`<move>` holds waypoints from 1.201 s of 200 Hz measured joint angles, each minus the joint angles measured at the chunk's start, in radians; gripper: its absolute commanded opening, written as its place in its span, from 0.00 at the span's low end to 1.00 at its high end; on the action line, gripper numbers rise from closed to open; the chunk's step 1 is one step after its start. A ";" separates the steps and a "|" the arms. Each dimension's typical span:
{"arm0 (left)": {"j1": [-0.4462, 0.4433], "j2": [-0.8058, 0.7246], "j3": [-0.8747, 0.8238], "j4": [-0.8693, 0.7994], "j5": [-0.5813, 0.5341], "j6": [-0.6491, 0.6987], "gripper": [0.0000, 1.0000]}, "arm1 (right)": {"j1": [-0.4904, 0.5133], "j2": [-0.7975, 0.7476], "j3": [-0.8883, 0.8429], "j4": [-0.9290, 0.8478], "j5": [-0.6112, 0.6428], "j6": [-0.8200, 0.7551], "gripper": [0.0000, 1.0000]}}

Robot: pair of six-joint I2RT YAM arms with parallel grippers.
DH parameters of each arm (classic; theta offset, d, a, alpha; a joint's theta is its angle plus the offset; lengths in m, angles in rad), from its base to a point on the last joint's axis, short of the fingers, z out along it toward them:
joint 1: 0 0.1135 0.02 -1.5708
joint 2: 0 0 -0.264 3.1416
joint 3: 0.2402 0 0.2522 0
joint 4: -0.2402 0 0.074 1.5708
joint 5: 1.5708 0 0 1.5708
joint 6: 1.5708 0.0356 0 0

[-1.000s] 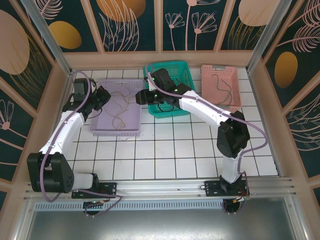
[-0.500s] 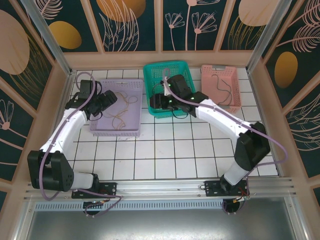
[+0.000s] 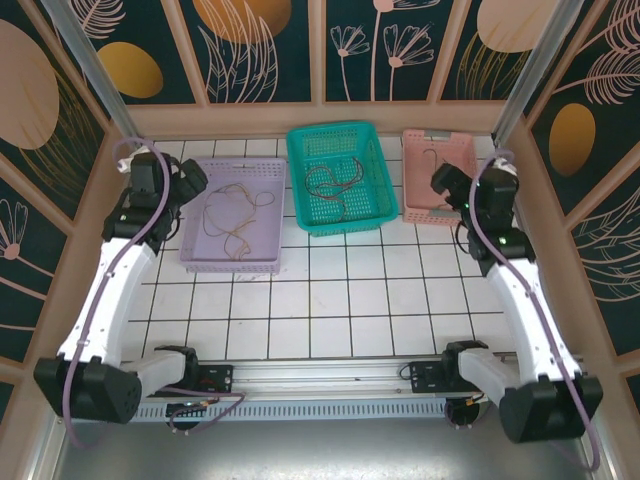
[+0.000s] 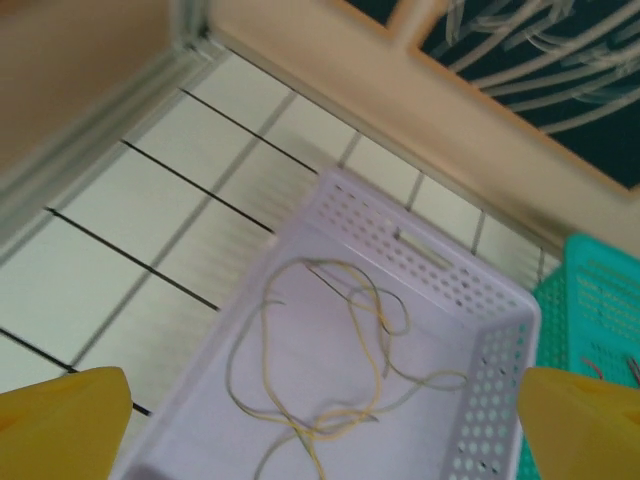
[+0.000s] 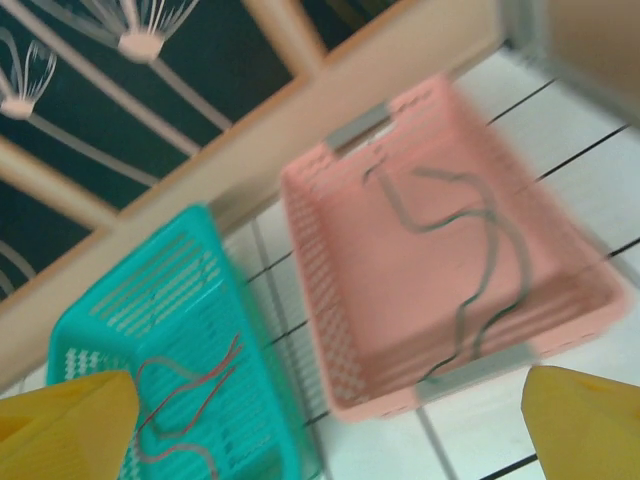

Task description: Untangle the cables

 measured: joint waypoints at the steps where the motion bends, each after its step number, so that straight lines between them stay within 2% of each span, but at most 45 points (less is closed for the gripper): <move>1: 0.000 -0.001 -0.001 0.000 -0.003 -0.001 0.98 | 0.000 -0.006 -0.003 0.000 0.009 0.000 0.99; 19: 0.002 0.000 -0.034 -0.016 -0.073 -0.043 0.99 | -0.006 -0.073 -0.047 -0.004 0.112 0.000 0.99; 37: 0.025 0.017 -0.099 -0.035 -0.087 -0.071 0.99 | -0.027 -0.101 -0.104 -0.010 0.178 0.002 0.99; 50: 0.106 0.034 -0.156 -0.043 -0.036 -0.083 0.99 | -0.041 -0.095 -0.136 -0.023 0.199 0.007 0.99; 70: 0.291 0.109 -0.223 -0.039 0.072 -0.092 0.99 | -0.051 -0.060 -0.150 -0.044 0.198 0.024 0.99; 85: 0.351 0.197 -0.236 -0.041 0.122 -0.097 0.99 | -0.052 -0.019 -0.150 -0.045 0.185 0.038 0.99; 126: 0.350 0.301 -0.249 -0.014 0.234 -0.111 0.98 | -0.053 0.073 -0.149 -0.061 0.151 0.071 0.99; 156: 0.351 0.369 -0.249 0.095 0.356 -0.127 0.99 | -0.053 0.098 -0.147 -0.061 0.109 0.072 0.99; 192: 0.284 0.444 -0.233 0.188 0.475 -0.150 0.99 | -0.052 0.110 -0.147 -0.055 0.063 0.052 0.99; 216: 0.241 0.480 -0.194 0.191 0.468 -0.159 0.99 | -0.053 0.125 -0.146 -0.034 0.058 0.028 0.99; 240: 0.235 0.448 -0.192 0.174 0.382 -0.148 0.99 | -0.053 0.142 -0.146 -0.014 0.060 0.002 0.99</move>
